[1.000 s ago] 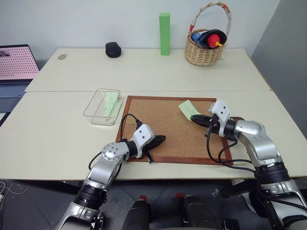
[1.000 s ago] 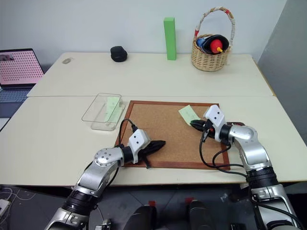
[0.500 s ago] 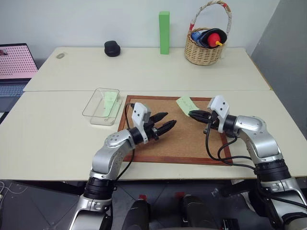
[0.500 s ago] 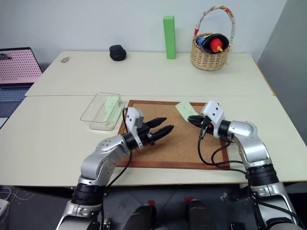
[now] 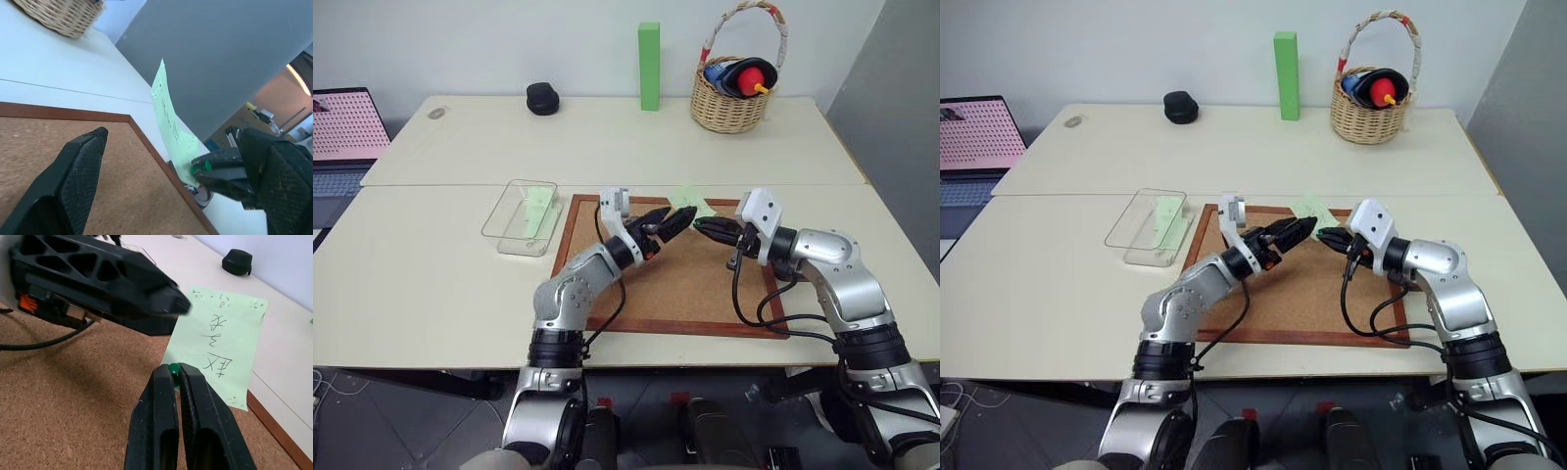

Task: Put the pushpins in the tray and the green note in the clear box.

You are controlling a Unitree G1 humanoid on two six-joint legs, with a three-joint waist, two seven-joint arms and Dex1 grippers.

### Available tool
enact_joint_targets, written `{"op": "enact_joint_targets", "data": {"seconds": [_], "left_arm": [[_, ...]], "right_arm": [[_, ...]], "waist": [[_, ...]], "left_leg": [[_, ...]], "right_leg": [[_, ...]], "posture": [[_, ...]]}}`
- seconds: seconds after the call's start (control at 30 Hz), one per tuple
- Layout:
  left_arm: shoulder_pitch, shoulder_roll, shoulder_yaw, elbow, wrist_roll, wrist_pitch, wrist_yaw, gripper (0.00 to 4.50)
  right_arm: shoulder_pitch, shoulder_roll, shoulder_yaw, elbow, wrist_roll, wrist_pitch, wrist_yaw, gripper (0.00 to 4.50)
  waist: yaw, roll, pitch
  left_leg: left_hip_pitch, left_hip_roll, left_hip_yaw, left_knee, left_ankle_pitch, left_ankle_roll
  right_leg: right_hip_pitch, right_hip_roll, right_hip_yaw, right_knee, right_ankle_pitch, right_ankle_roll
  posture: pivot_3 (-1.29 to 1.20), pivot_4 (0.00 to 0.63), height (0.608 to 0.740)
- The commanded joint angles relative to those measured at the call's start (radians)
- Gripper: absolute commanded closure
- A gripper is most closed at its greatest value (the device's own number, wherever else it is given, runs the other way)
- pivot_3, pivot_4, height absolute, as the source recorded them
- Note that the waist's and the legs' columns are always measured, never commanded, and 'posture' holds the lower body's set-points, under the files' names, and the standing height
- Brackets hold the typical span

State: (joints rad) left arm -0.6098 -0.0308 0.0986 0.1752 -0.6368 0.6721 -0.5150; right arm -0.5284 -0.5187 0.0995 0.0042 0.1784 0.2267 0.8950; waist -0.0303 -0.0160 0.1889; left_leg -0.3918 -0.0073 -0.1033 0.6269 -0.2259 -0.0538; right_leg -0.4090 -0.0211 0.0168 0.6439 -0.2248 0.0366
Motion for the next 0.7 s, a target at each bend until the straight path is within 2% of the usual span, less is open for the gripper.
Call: {"op": "enact_joint_targets", "data": {"seconds": [0.03, 0.13, 0.27, 0.7], "left_arm": [[-0.047, -0.024, 0.003, 0.038, -0.023, 0.001, -0.015, 0.01], [-0.067, -0.04, 0.012, 0.066, -0.032, 0.003, -0.014, 0.01], [-0.083, -0.053, 0.032, 0.097, -0.05, 0.009, -0.011, 0.64], [-0.069, -0.064, 0.057, 0.105, -0.079, 0.027, -0.021, 3.51]], "right_arm": [[-0.022, -0.012, -0.008, -0.05, 0.004, -0.01, 0.0, 4.5], [-0.021, -0.012, -0.007, -0.057, 0.005, -0.005, -0.002, 4.5], [-0.02, -0.012, -0.006, -0.063, 0.006, -0.001, -0.003, 4.5], [-0.019, -0.026, -0.008, -0.069, 0.006, -0.007, 0.009, 4.5]], "waist": [[0.0, 0.0, 0.0], [-0.001, 0.0, 0.0], [-0.001, 0.0, 0.0], [-0.001, 0.0, 0.0]], "left_leg": [[0.0, 0.0, 0.0, 0.0, 0.0, 0.0], [0.0, 0.0, 0.0, 0.0, 0.0, 0.0], [0.0, 0.0, 0.0, 0.0, 0.0, 0.0], [0.0, 0.0, 0.0, 0.0, 0.0, 0.0]], "right_leg": [[0.0, 0.0, 0.0, 0.0, 0.0, 0.0], [0.0, 0.0, 0.0, 0.0, 0.0, 0.0], [0.0, 0.0, 0.0, 0.0, 0.0, 0.0], [0.0, 0.0, 0.0, 0.0, 0.0, 0.0]], "posture": [[0.0, 0.15, 0.74], [0.0, 0.15, 0.74], [0.0, 0.15, 0.74], [0.0, 0.15, 0.74]]}}
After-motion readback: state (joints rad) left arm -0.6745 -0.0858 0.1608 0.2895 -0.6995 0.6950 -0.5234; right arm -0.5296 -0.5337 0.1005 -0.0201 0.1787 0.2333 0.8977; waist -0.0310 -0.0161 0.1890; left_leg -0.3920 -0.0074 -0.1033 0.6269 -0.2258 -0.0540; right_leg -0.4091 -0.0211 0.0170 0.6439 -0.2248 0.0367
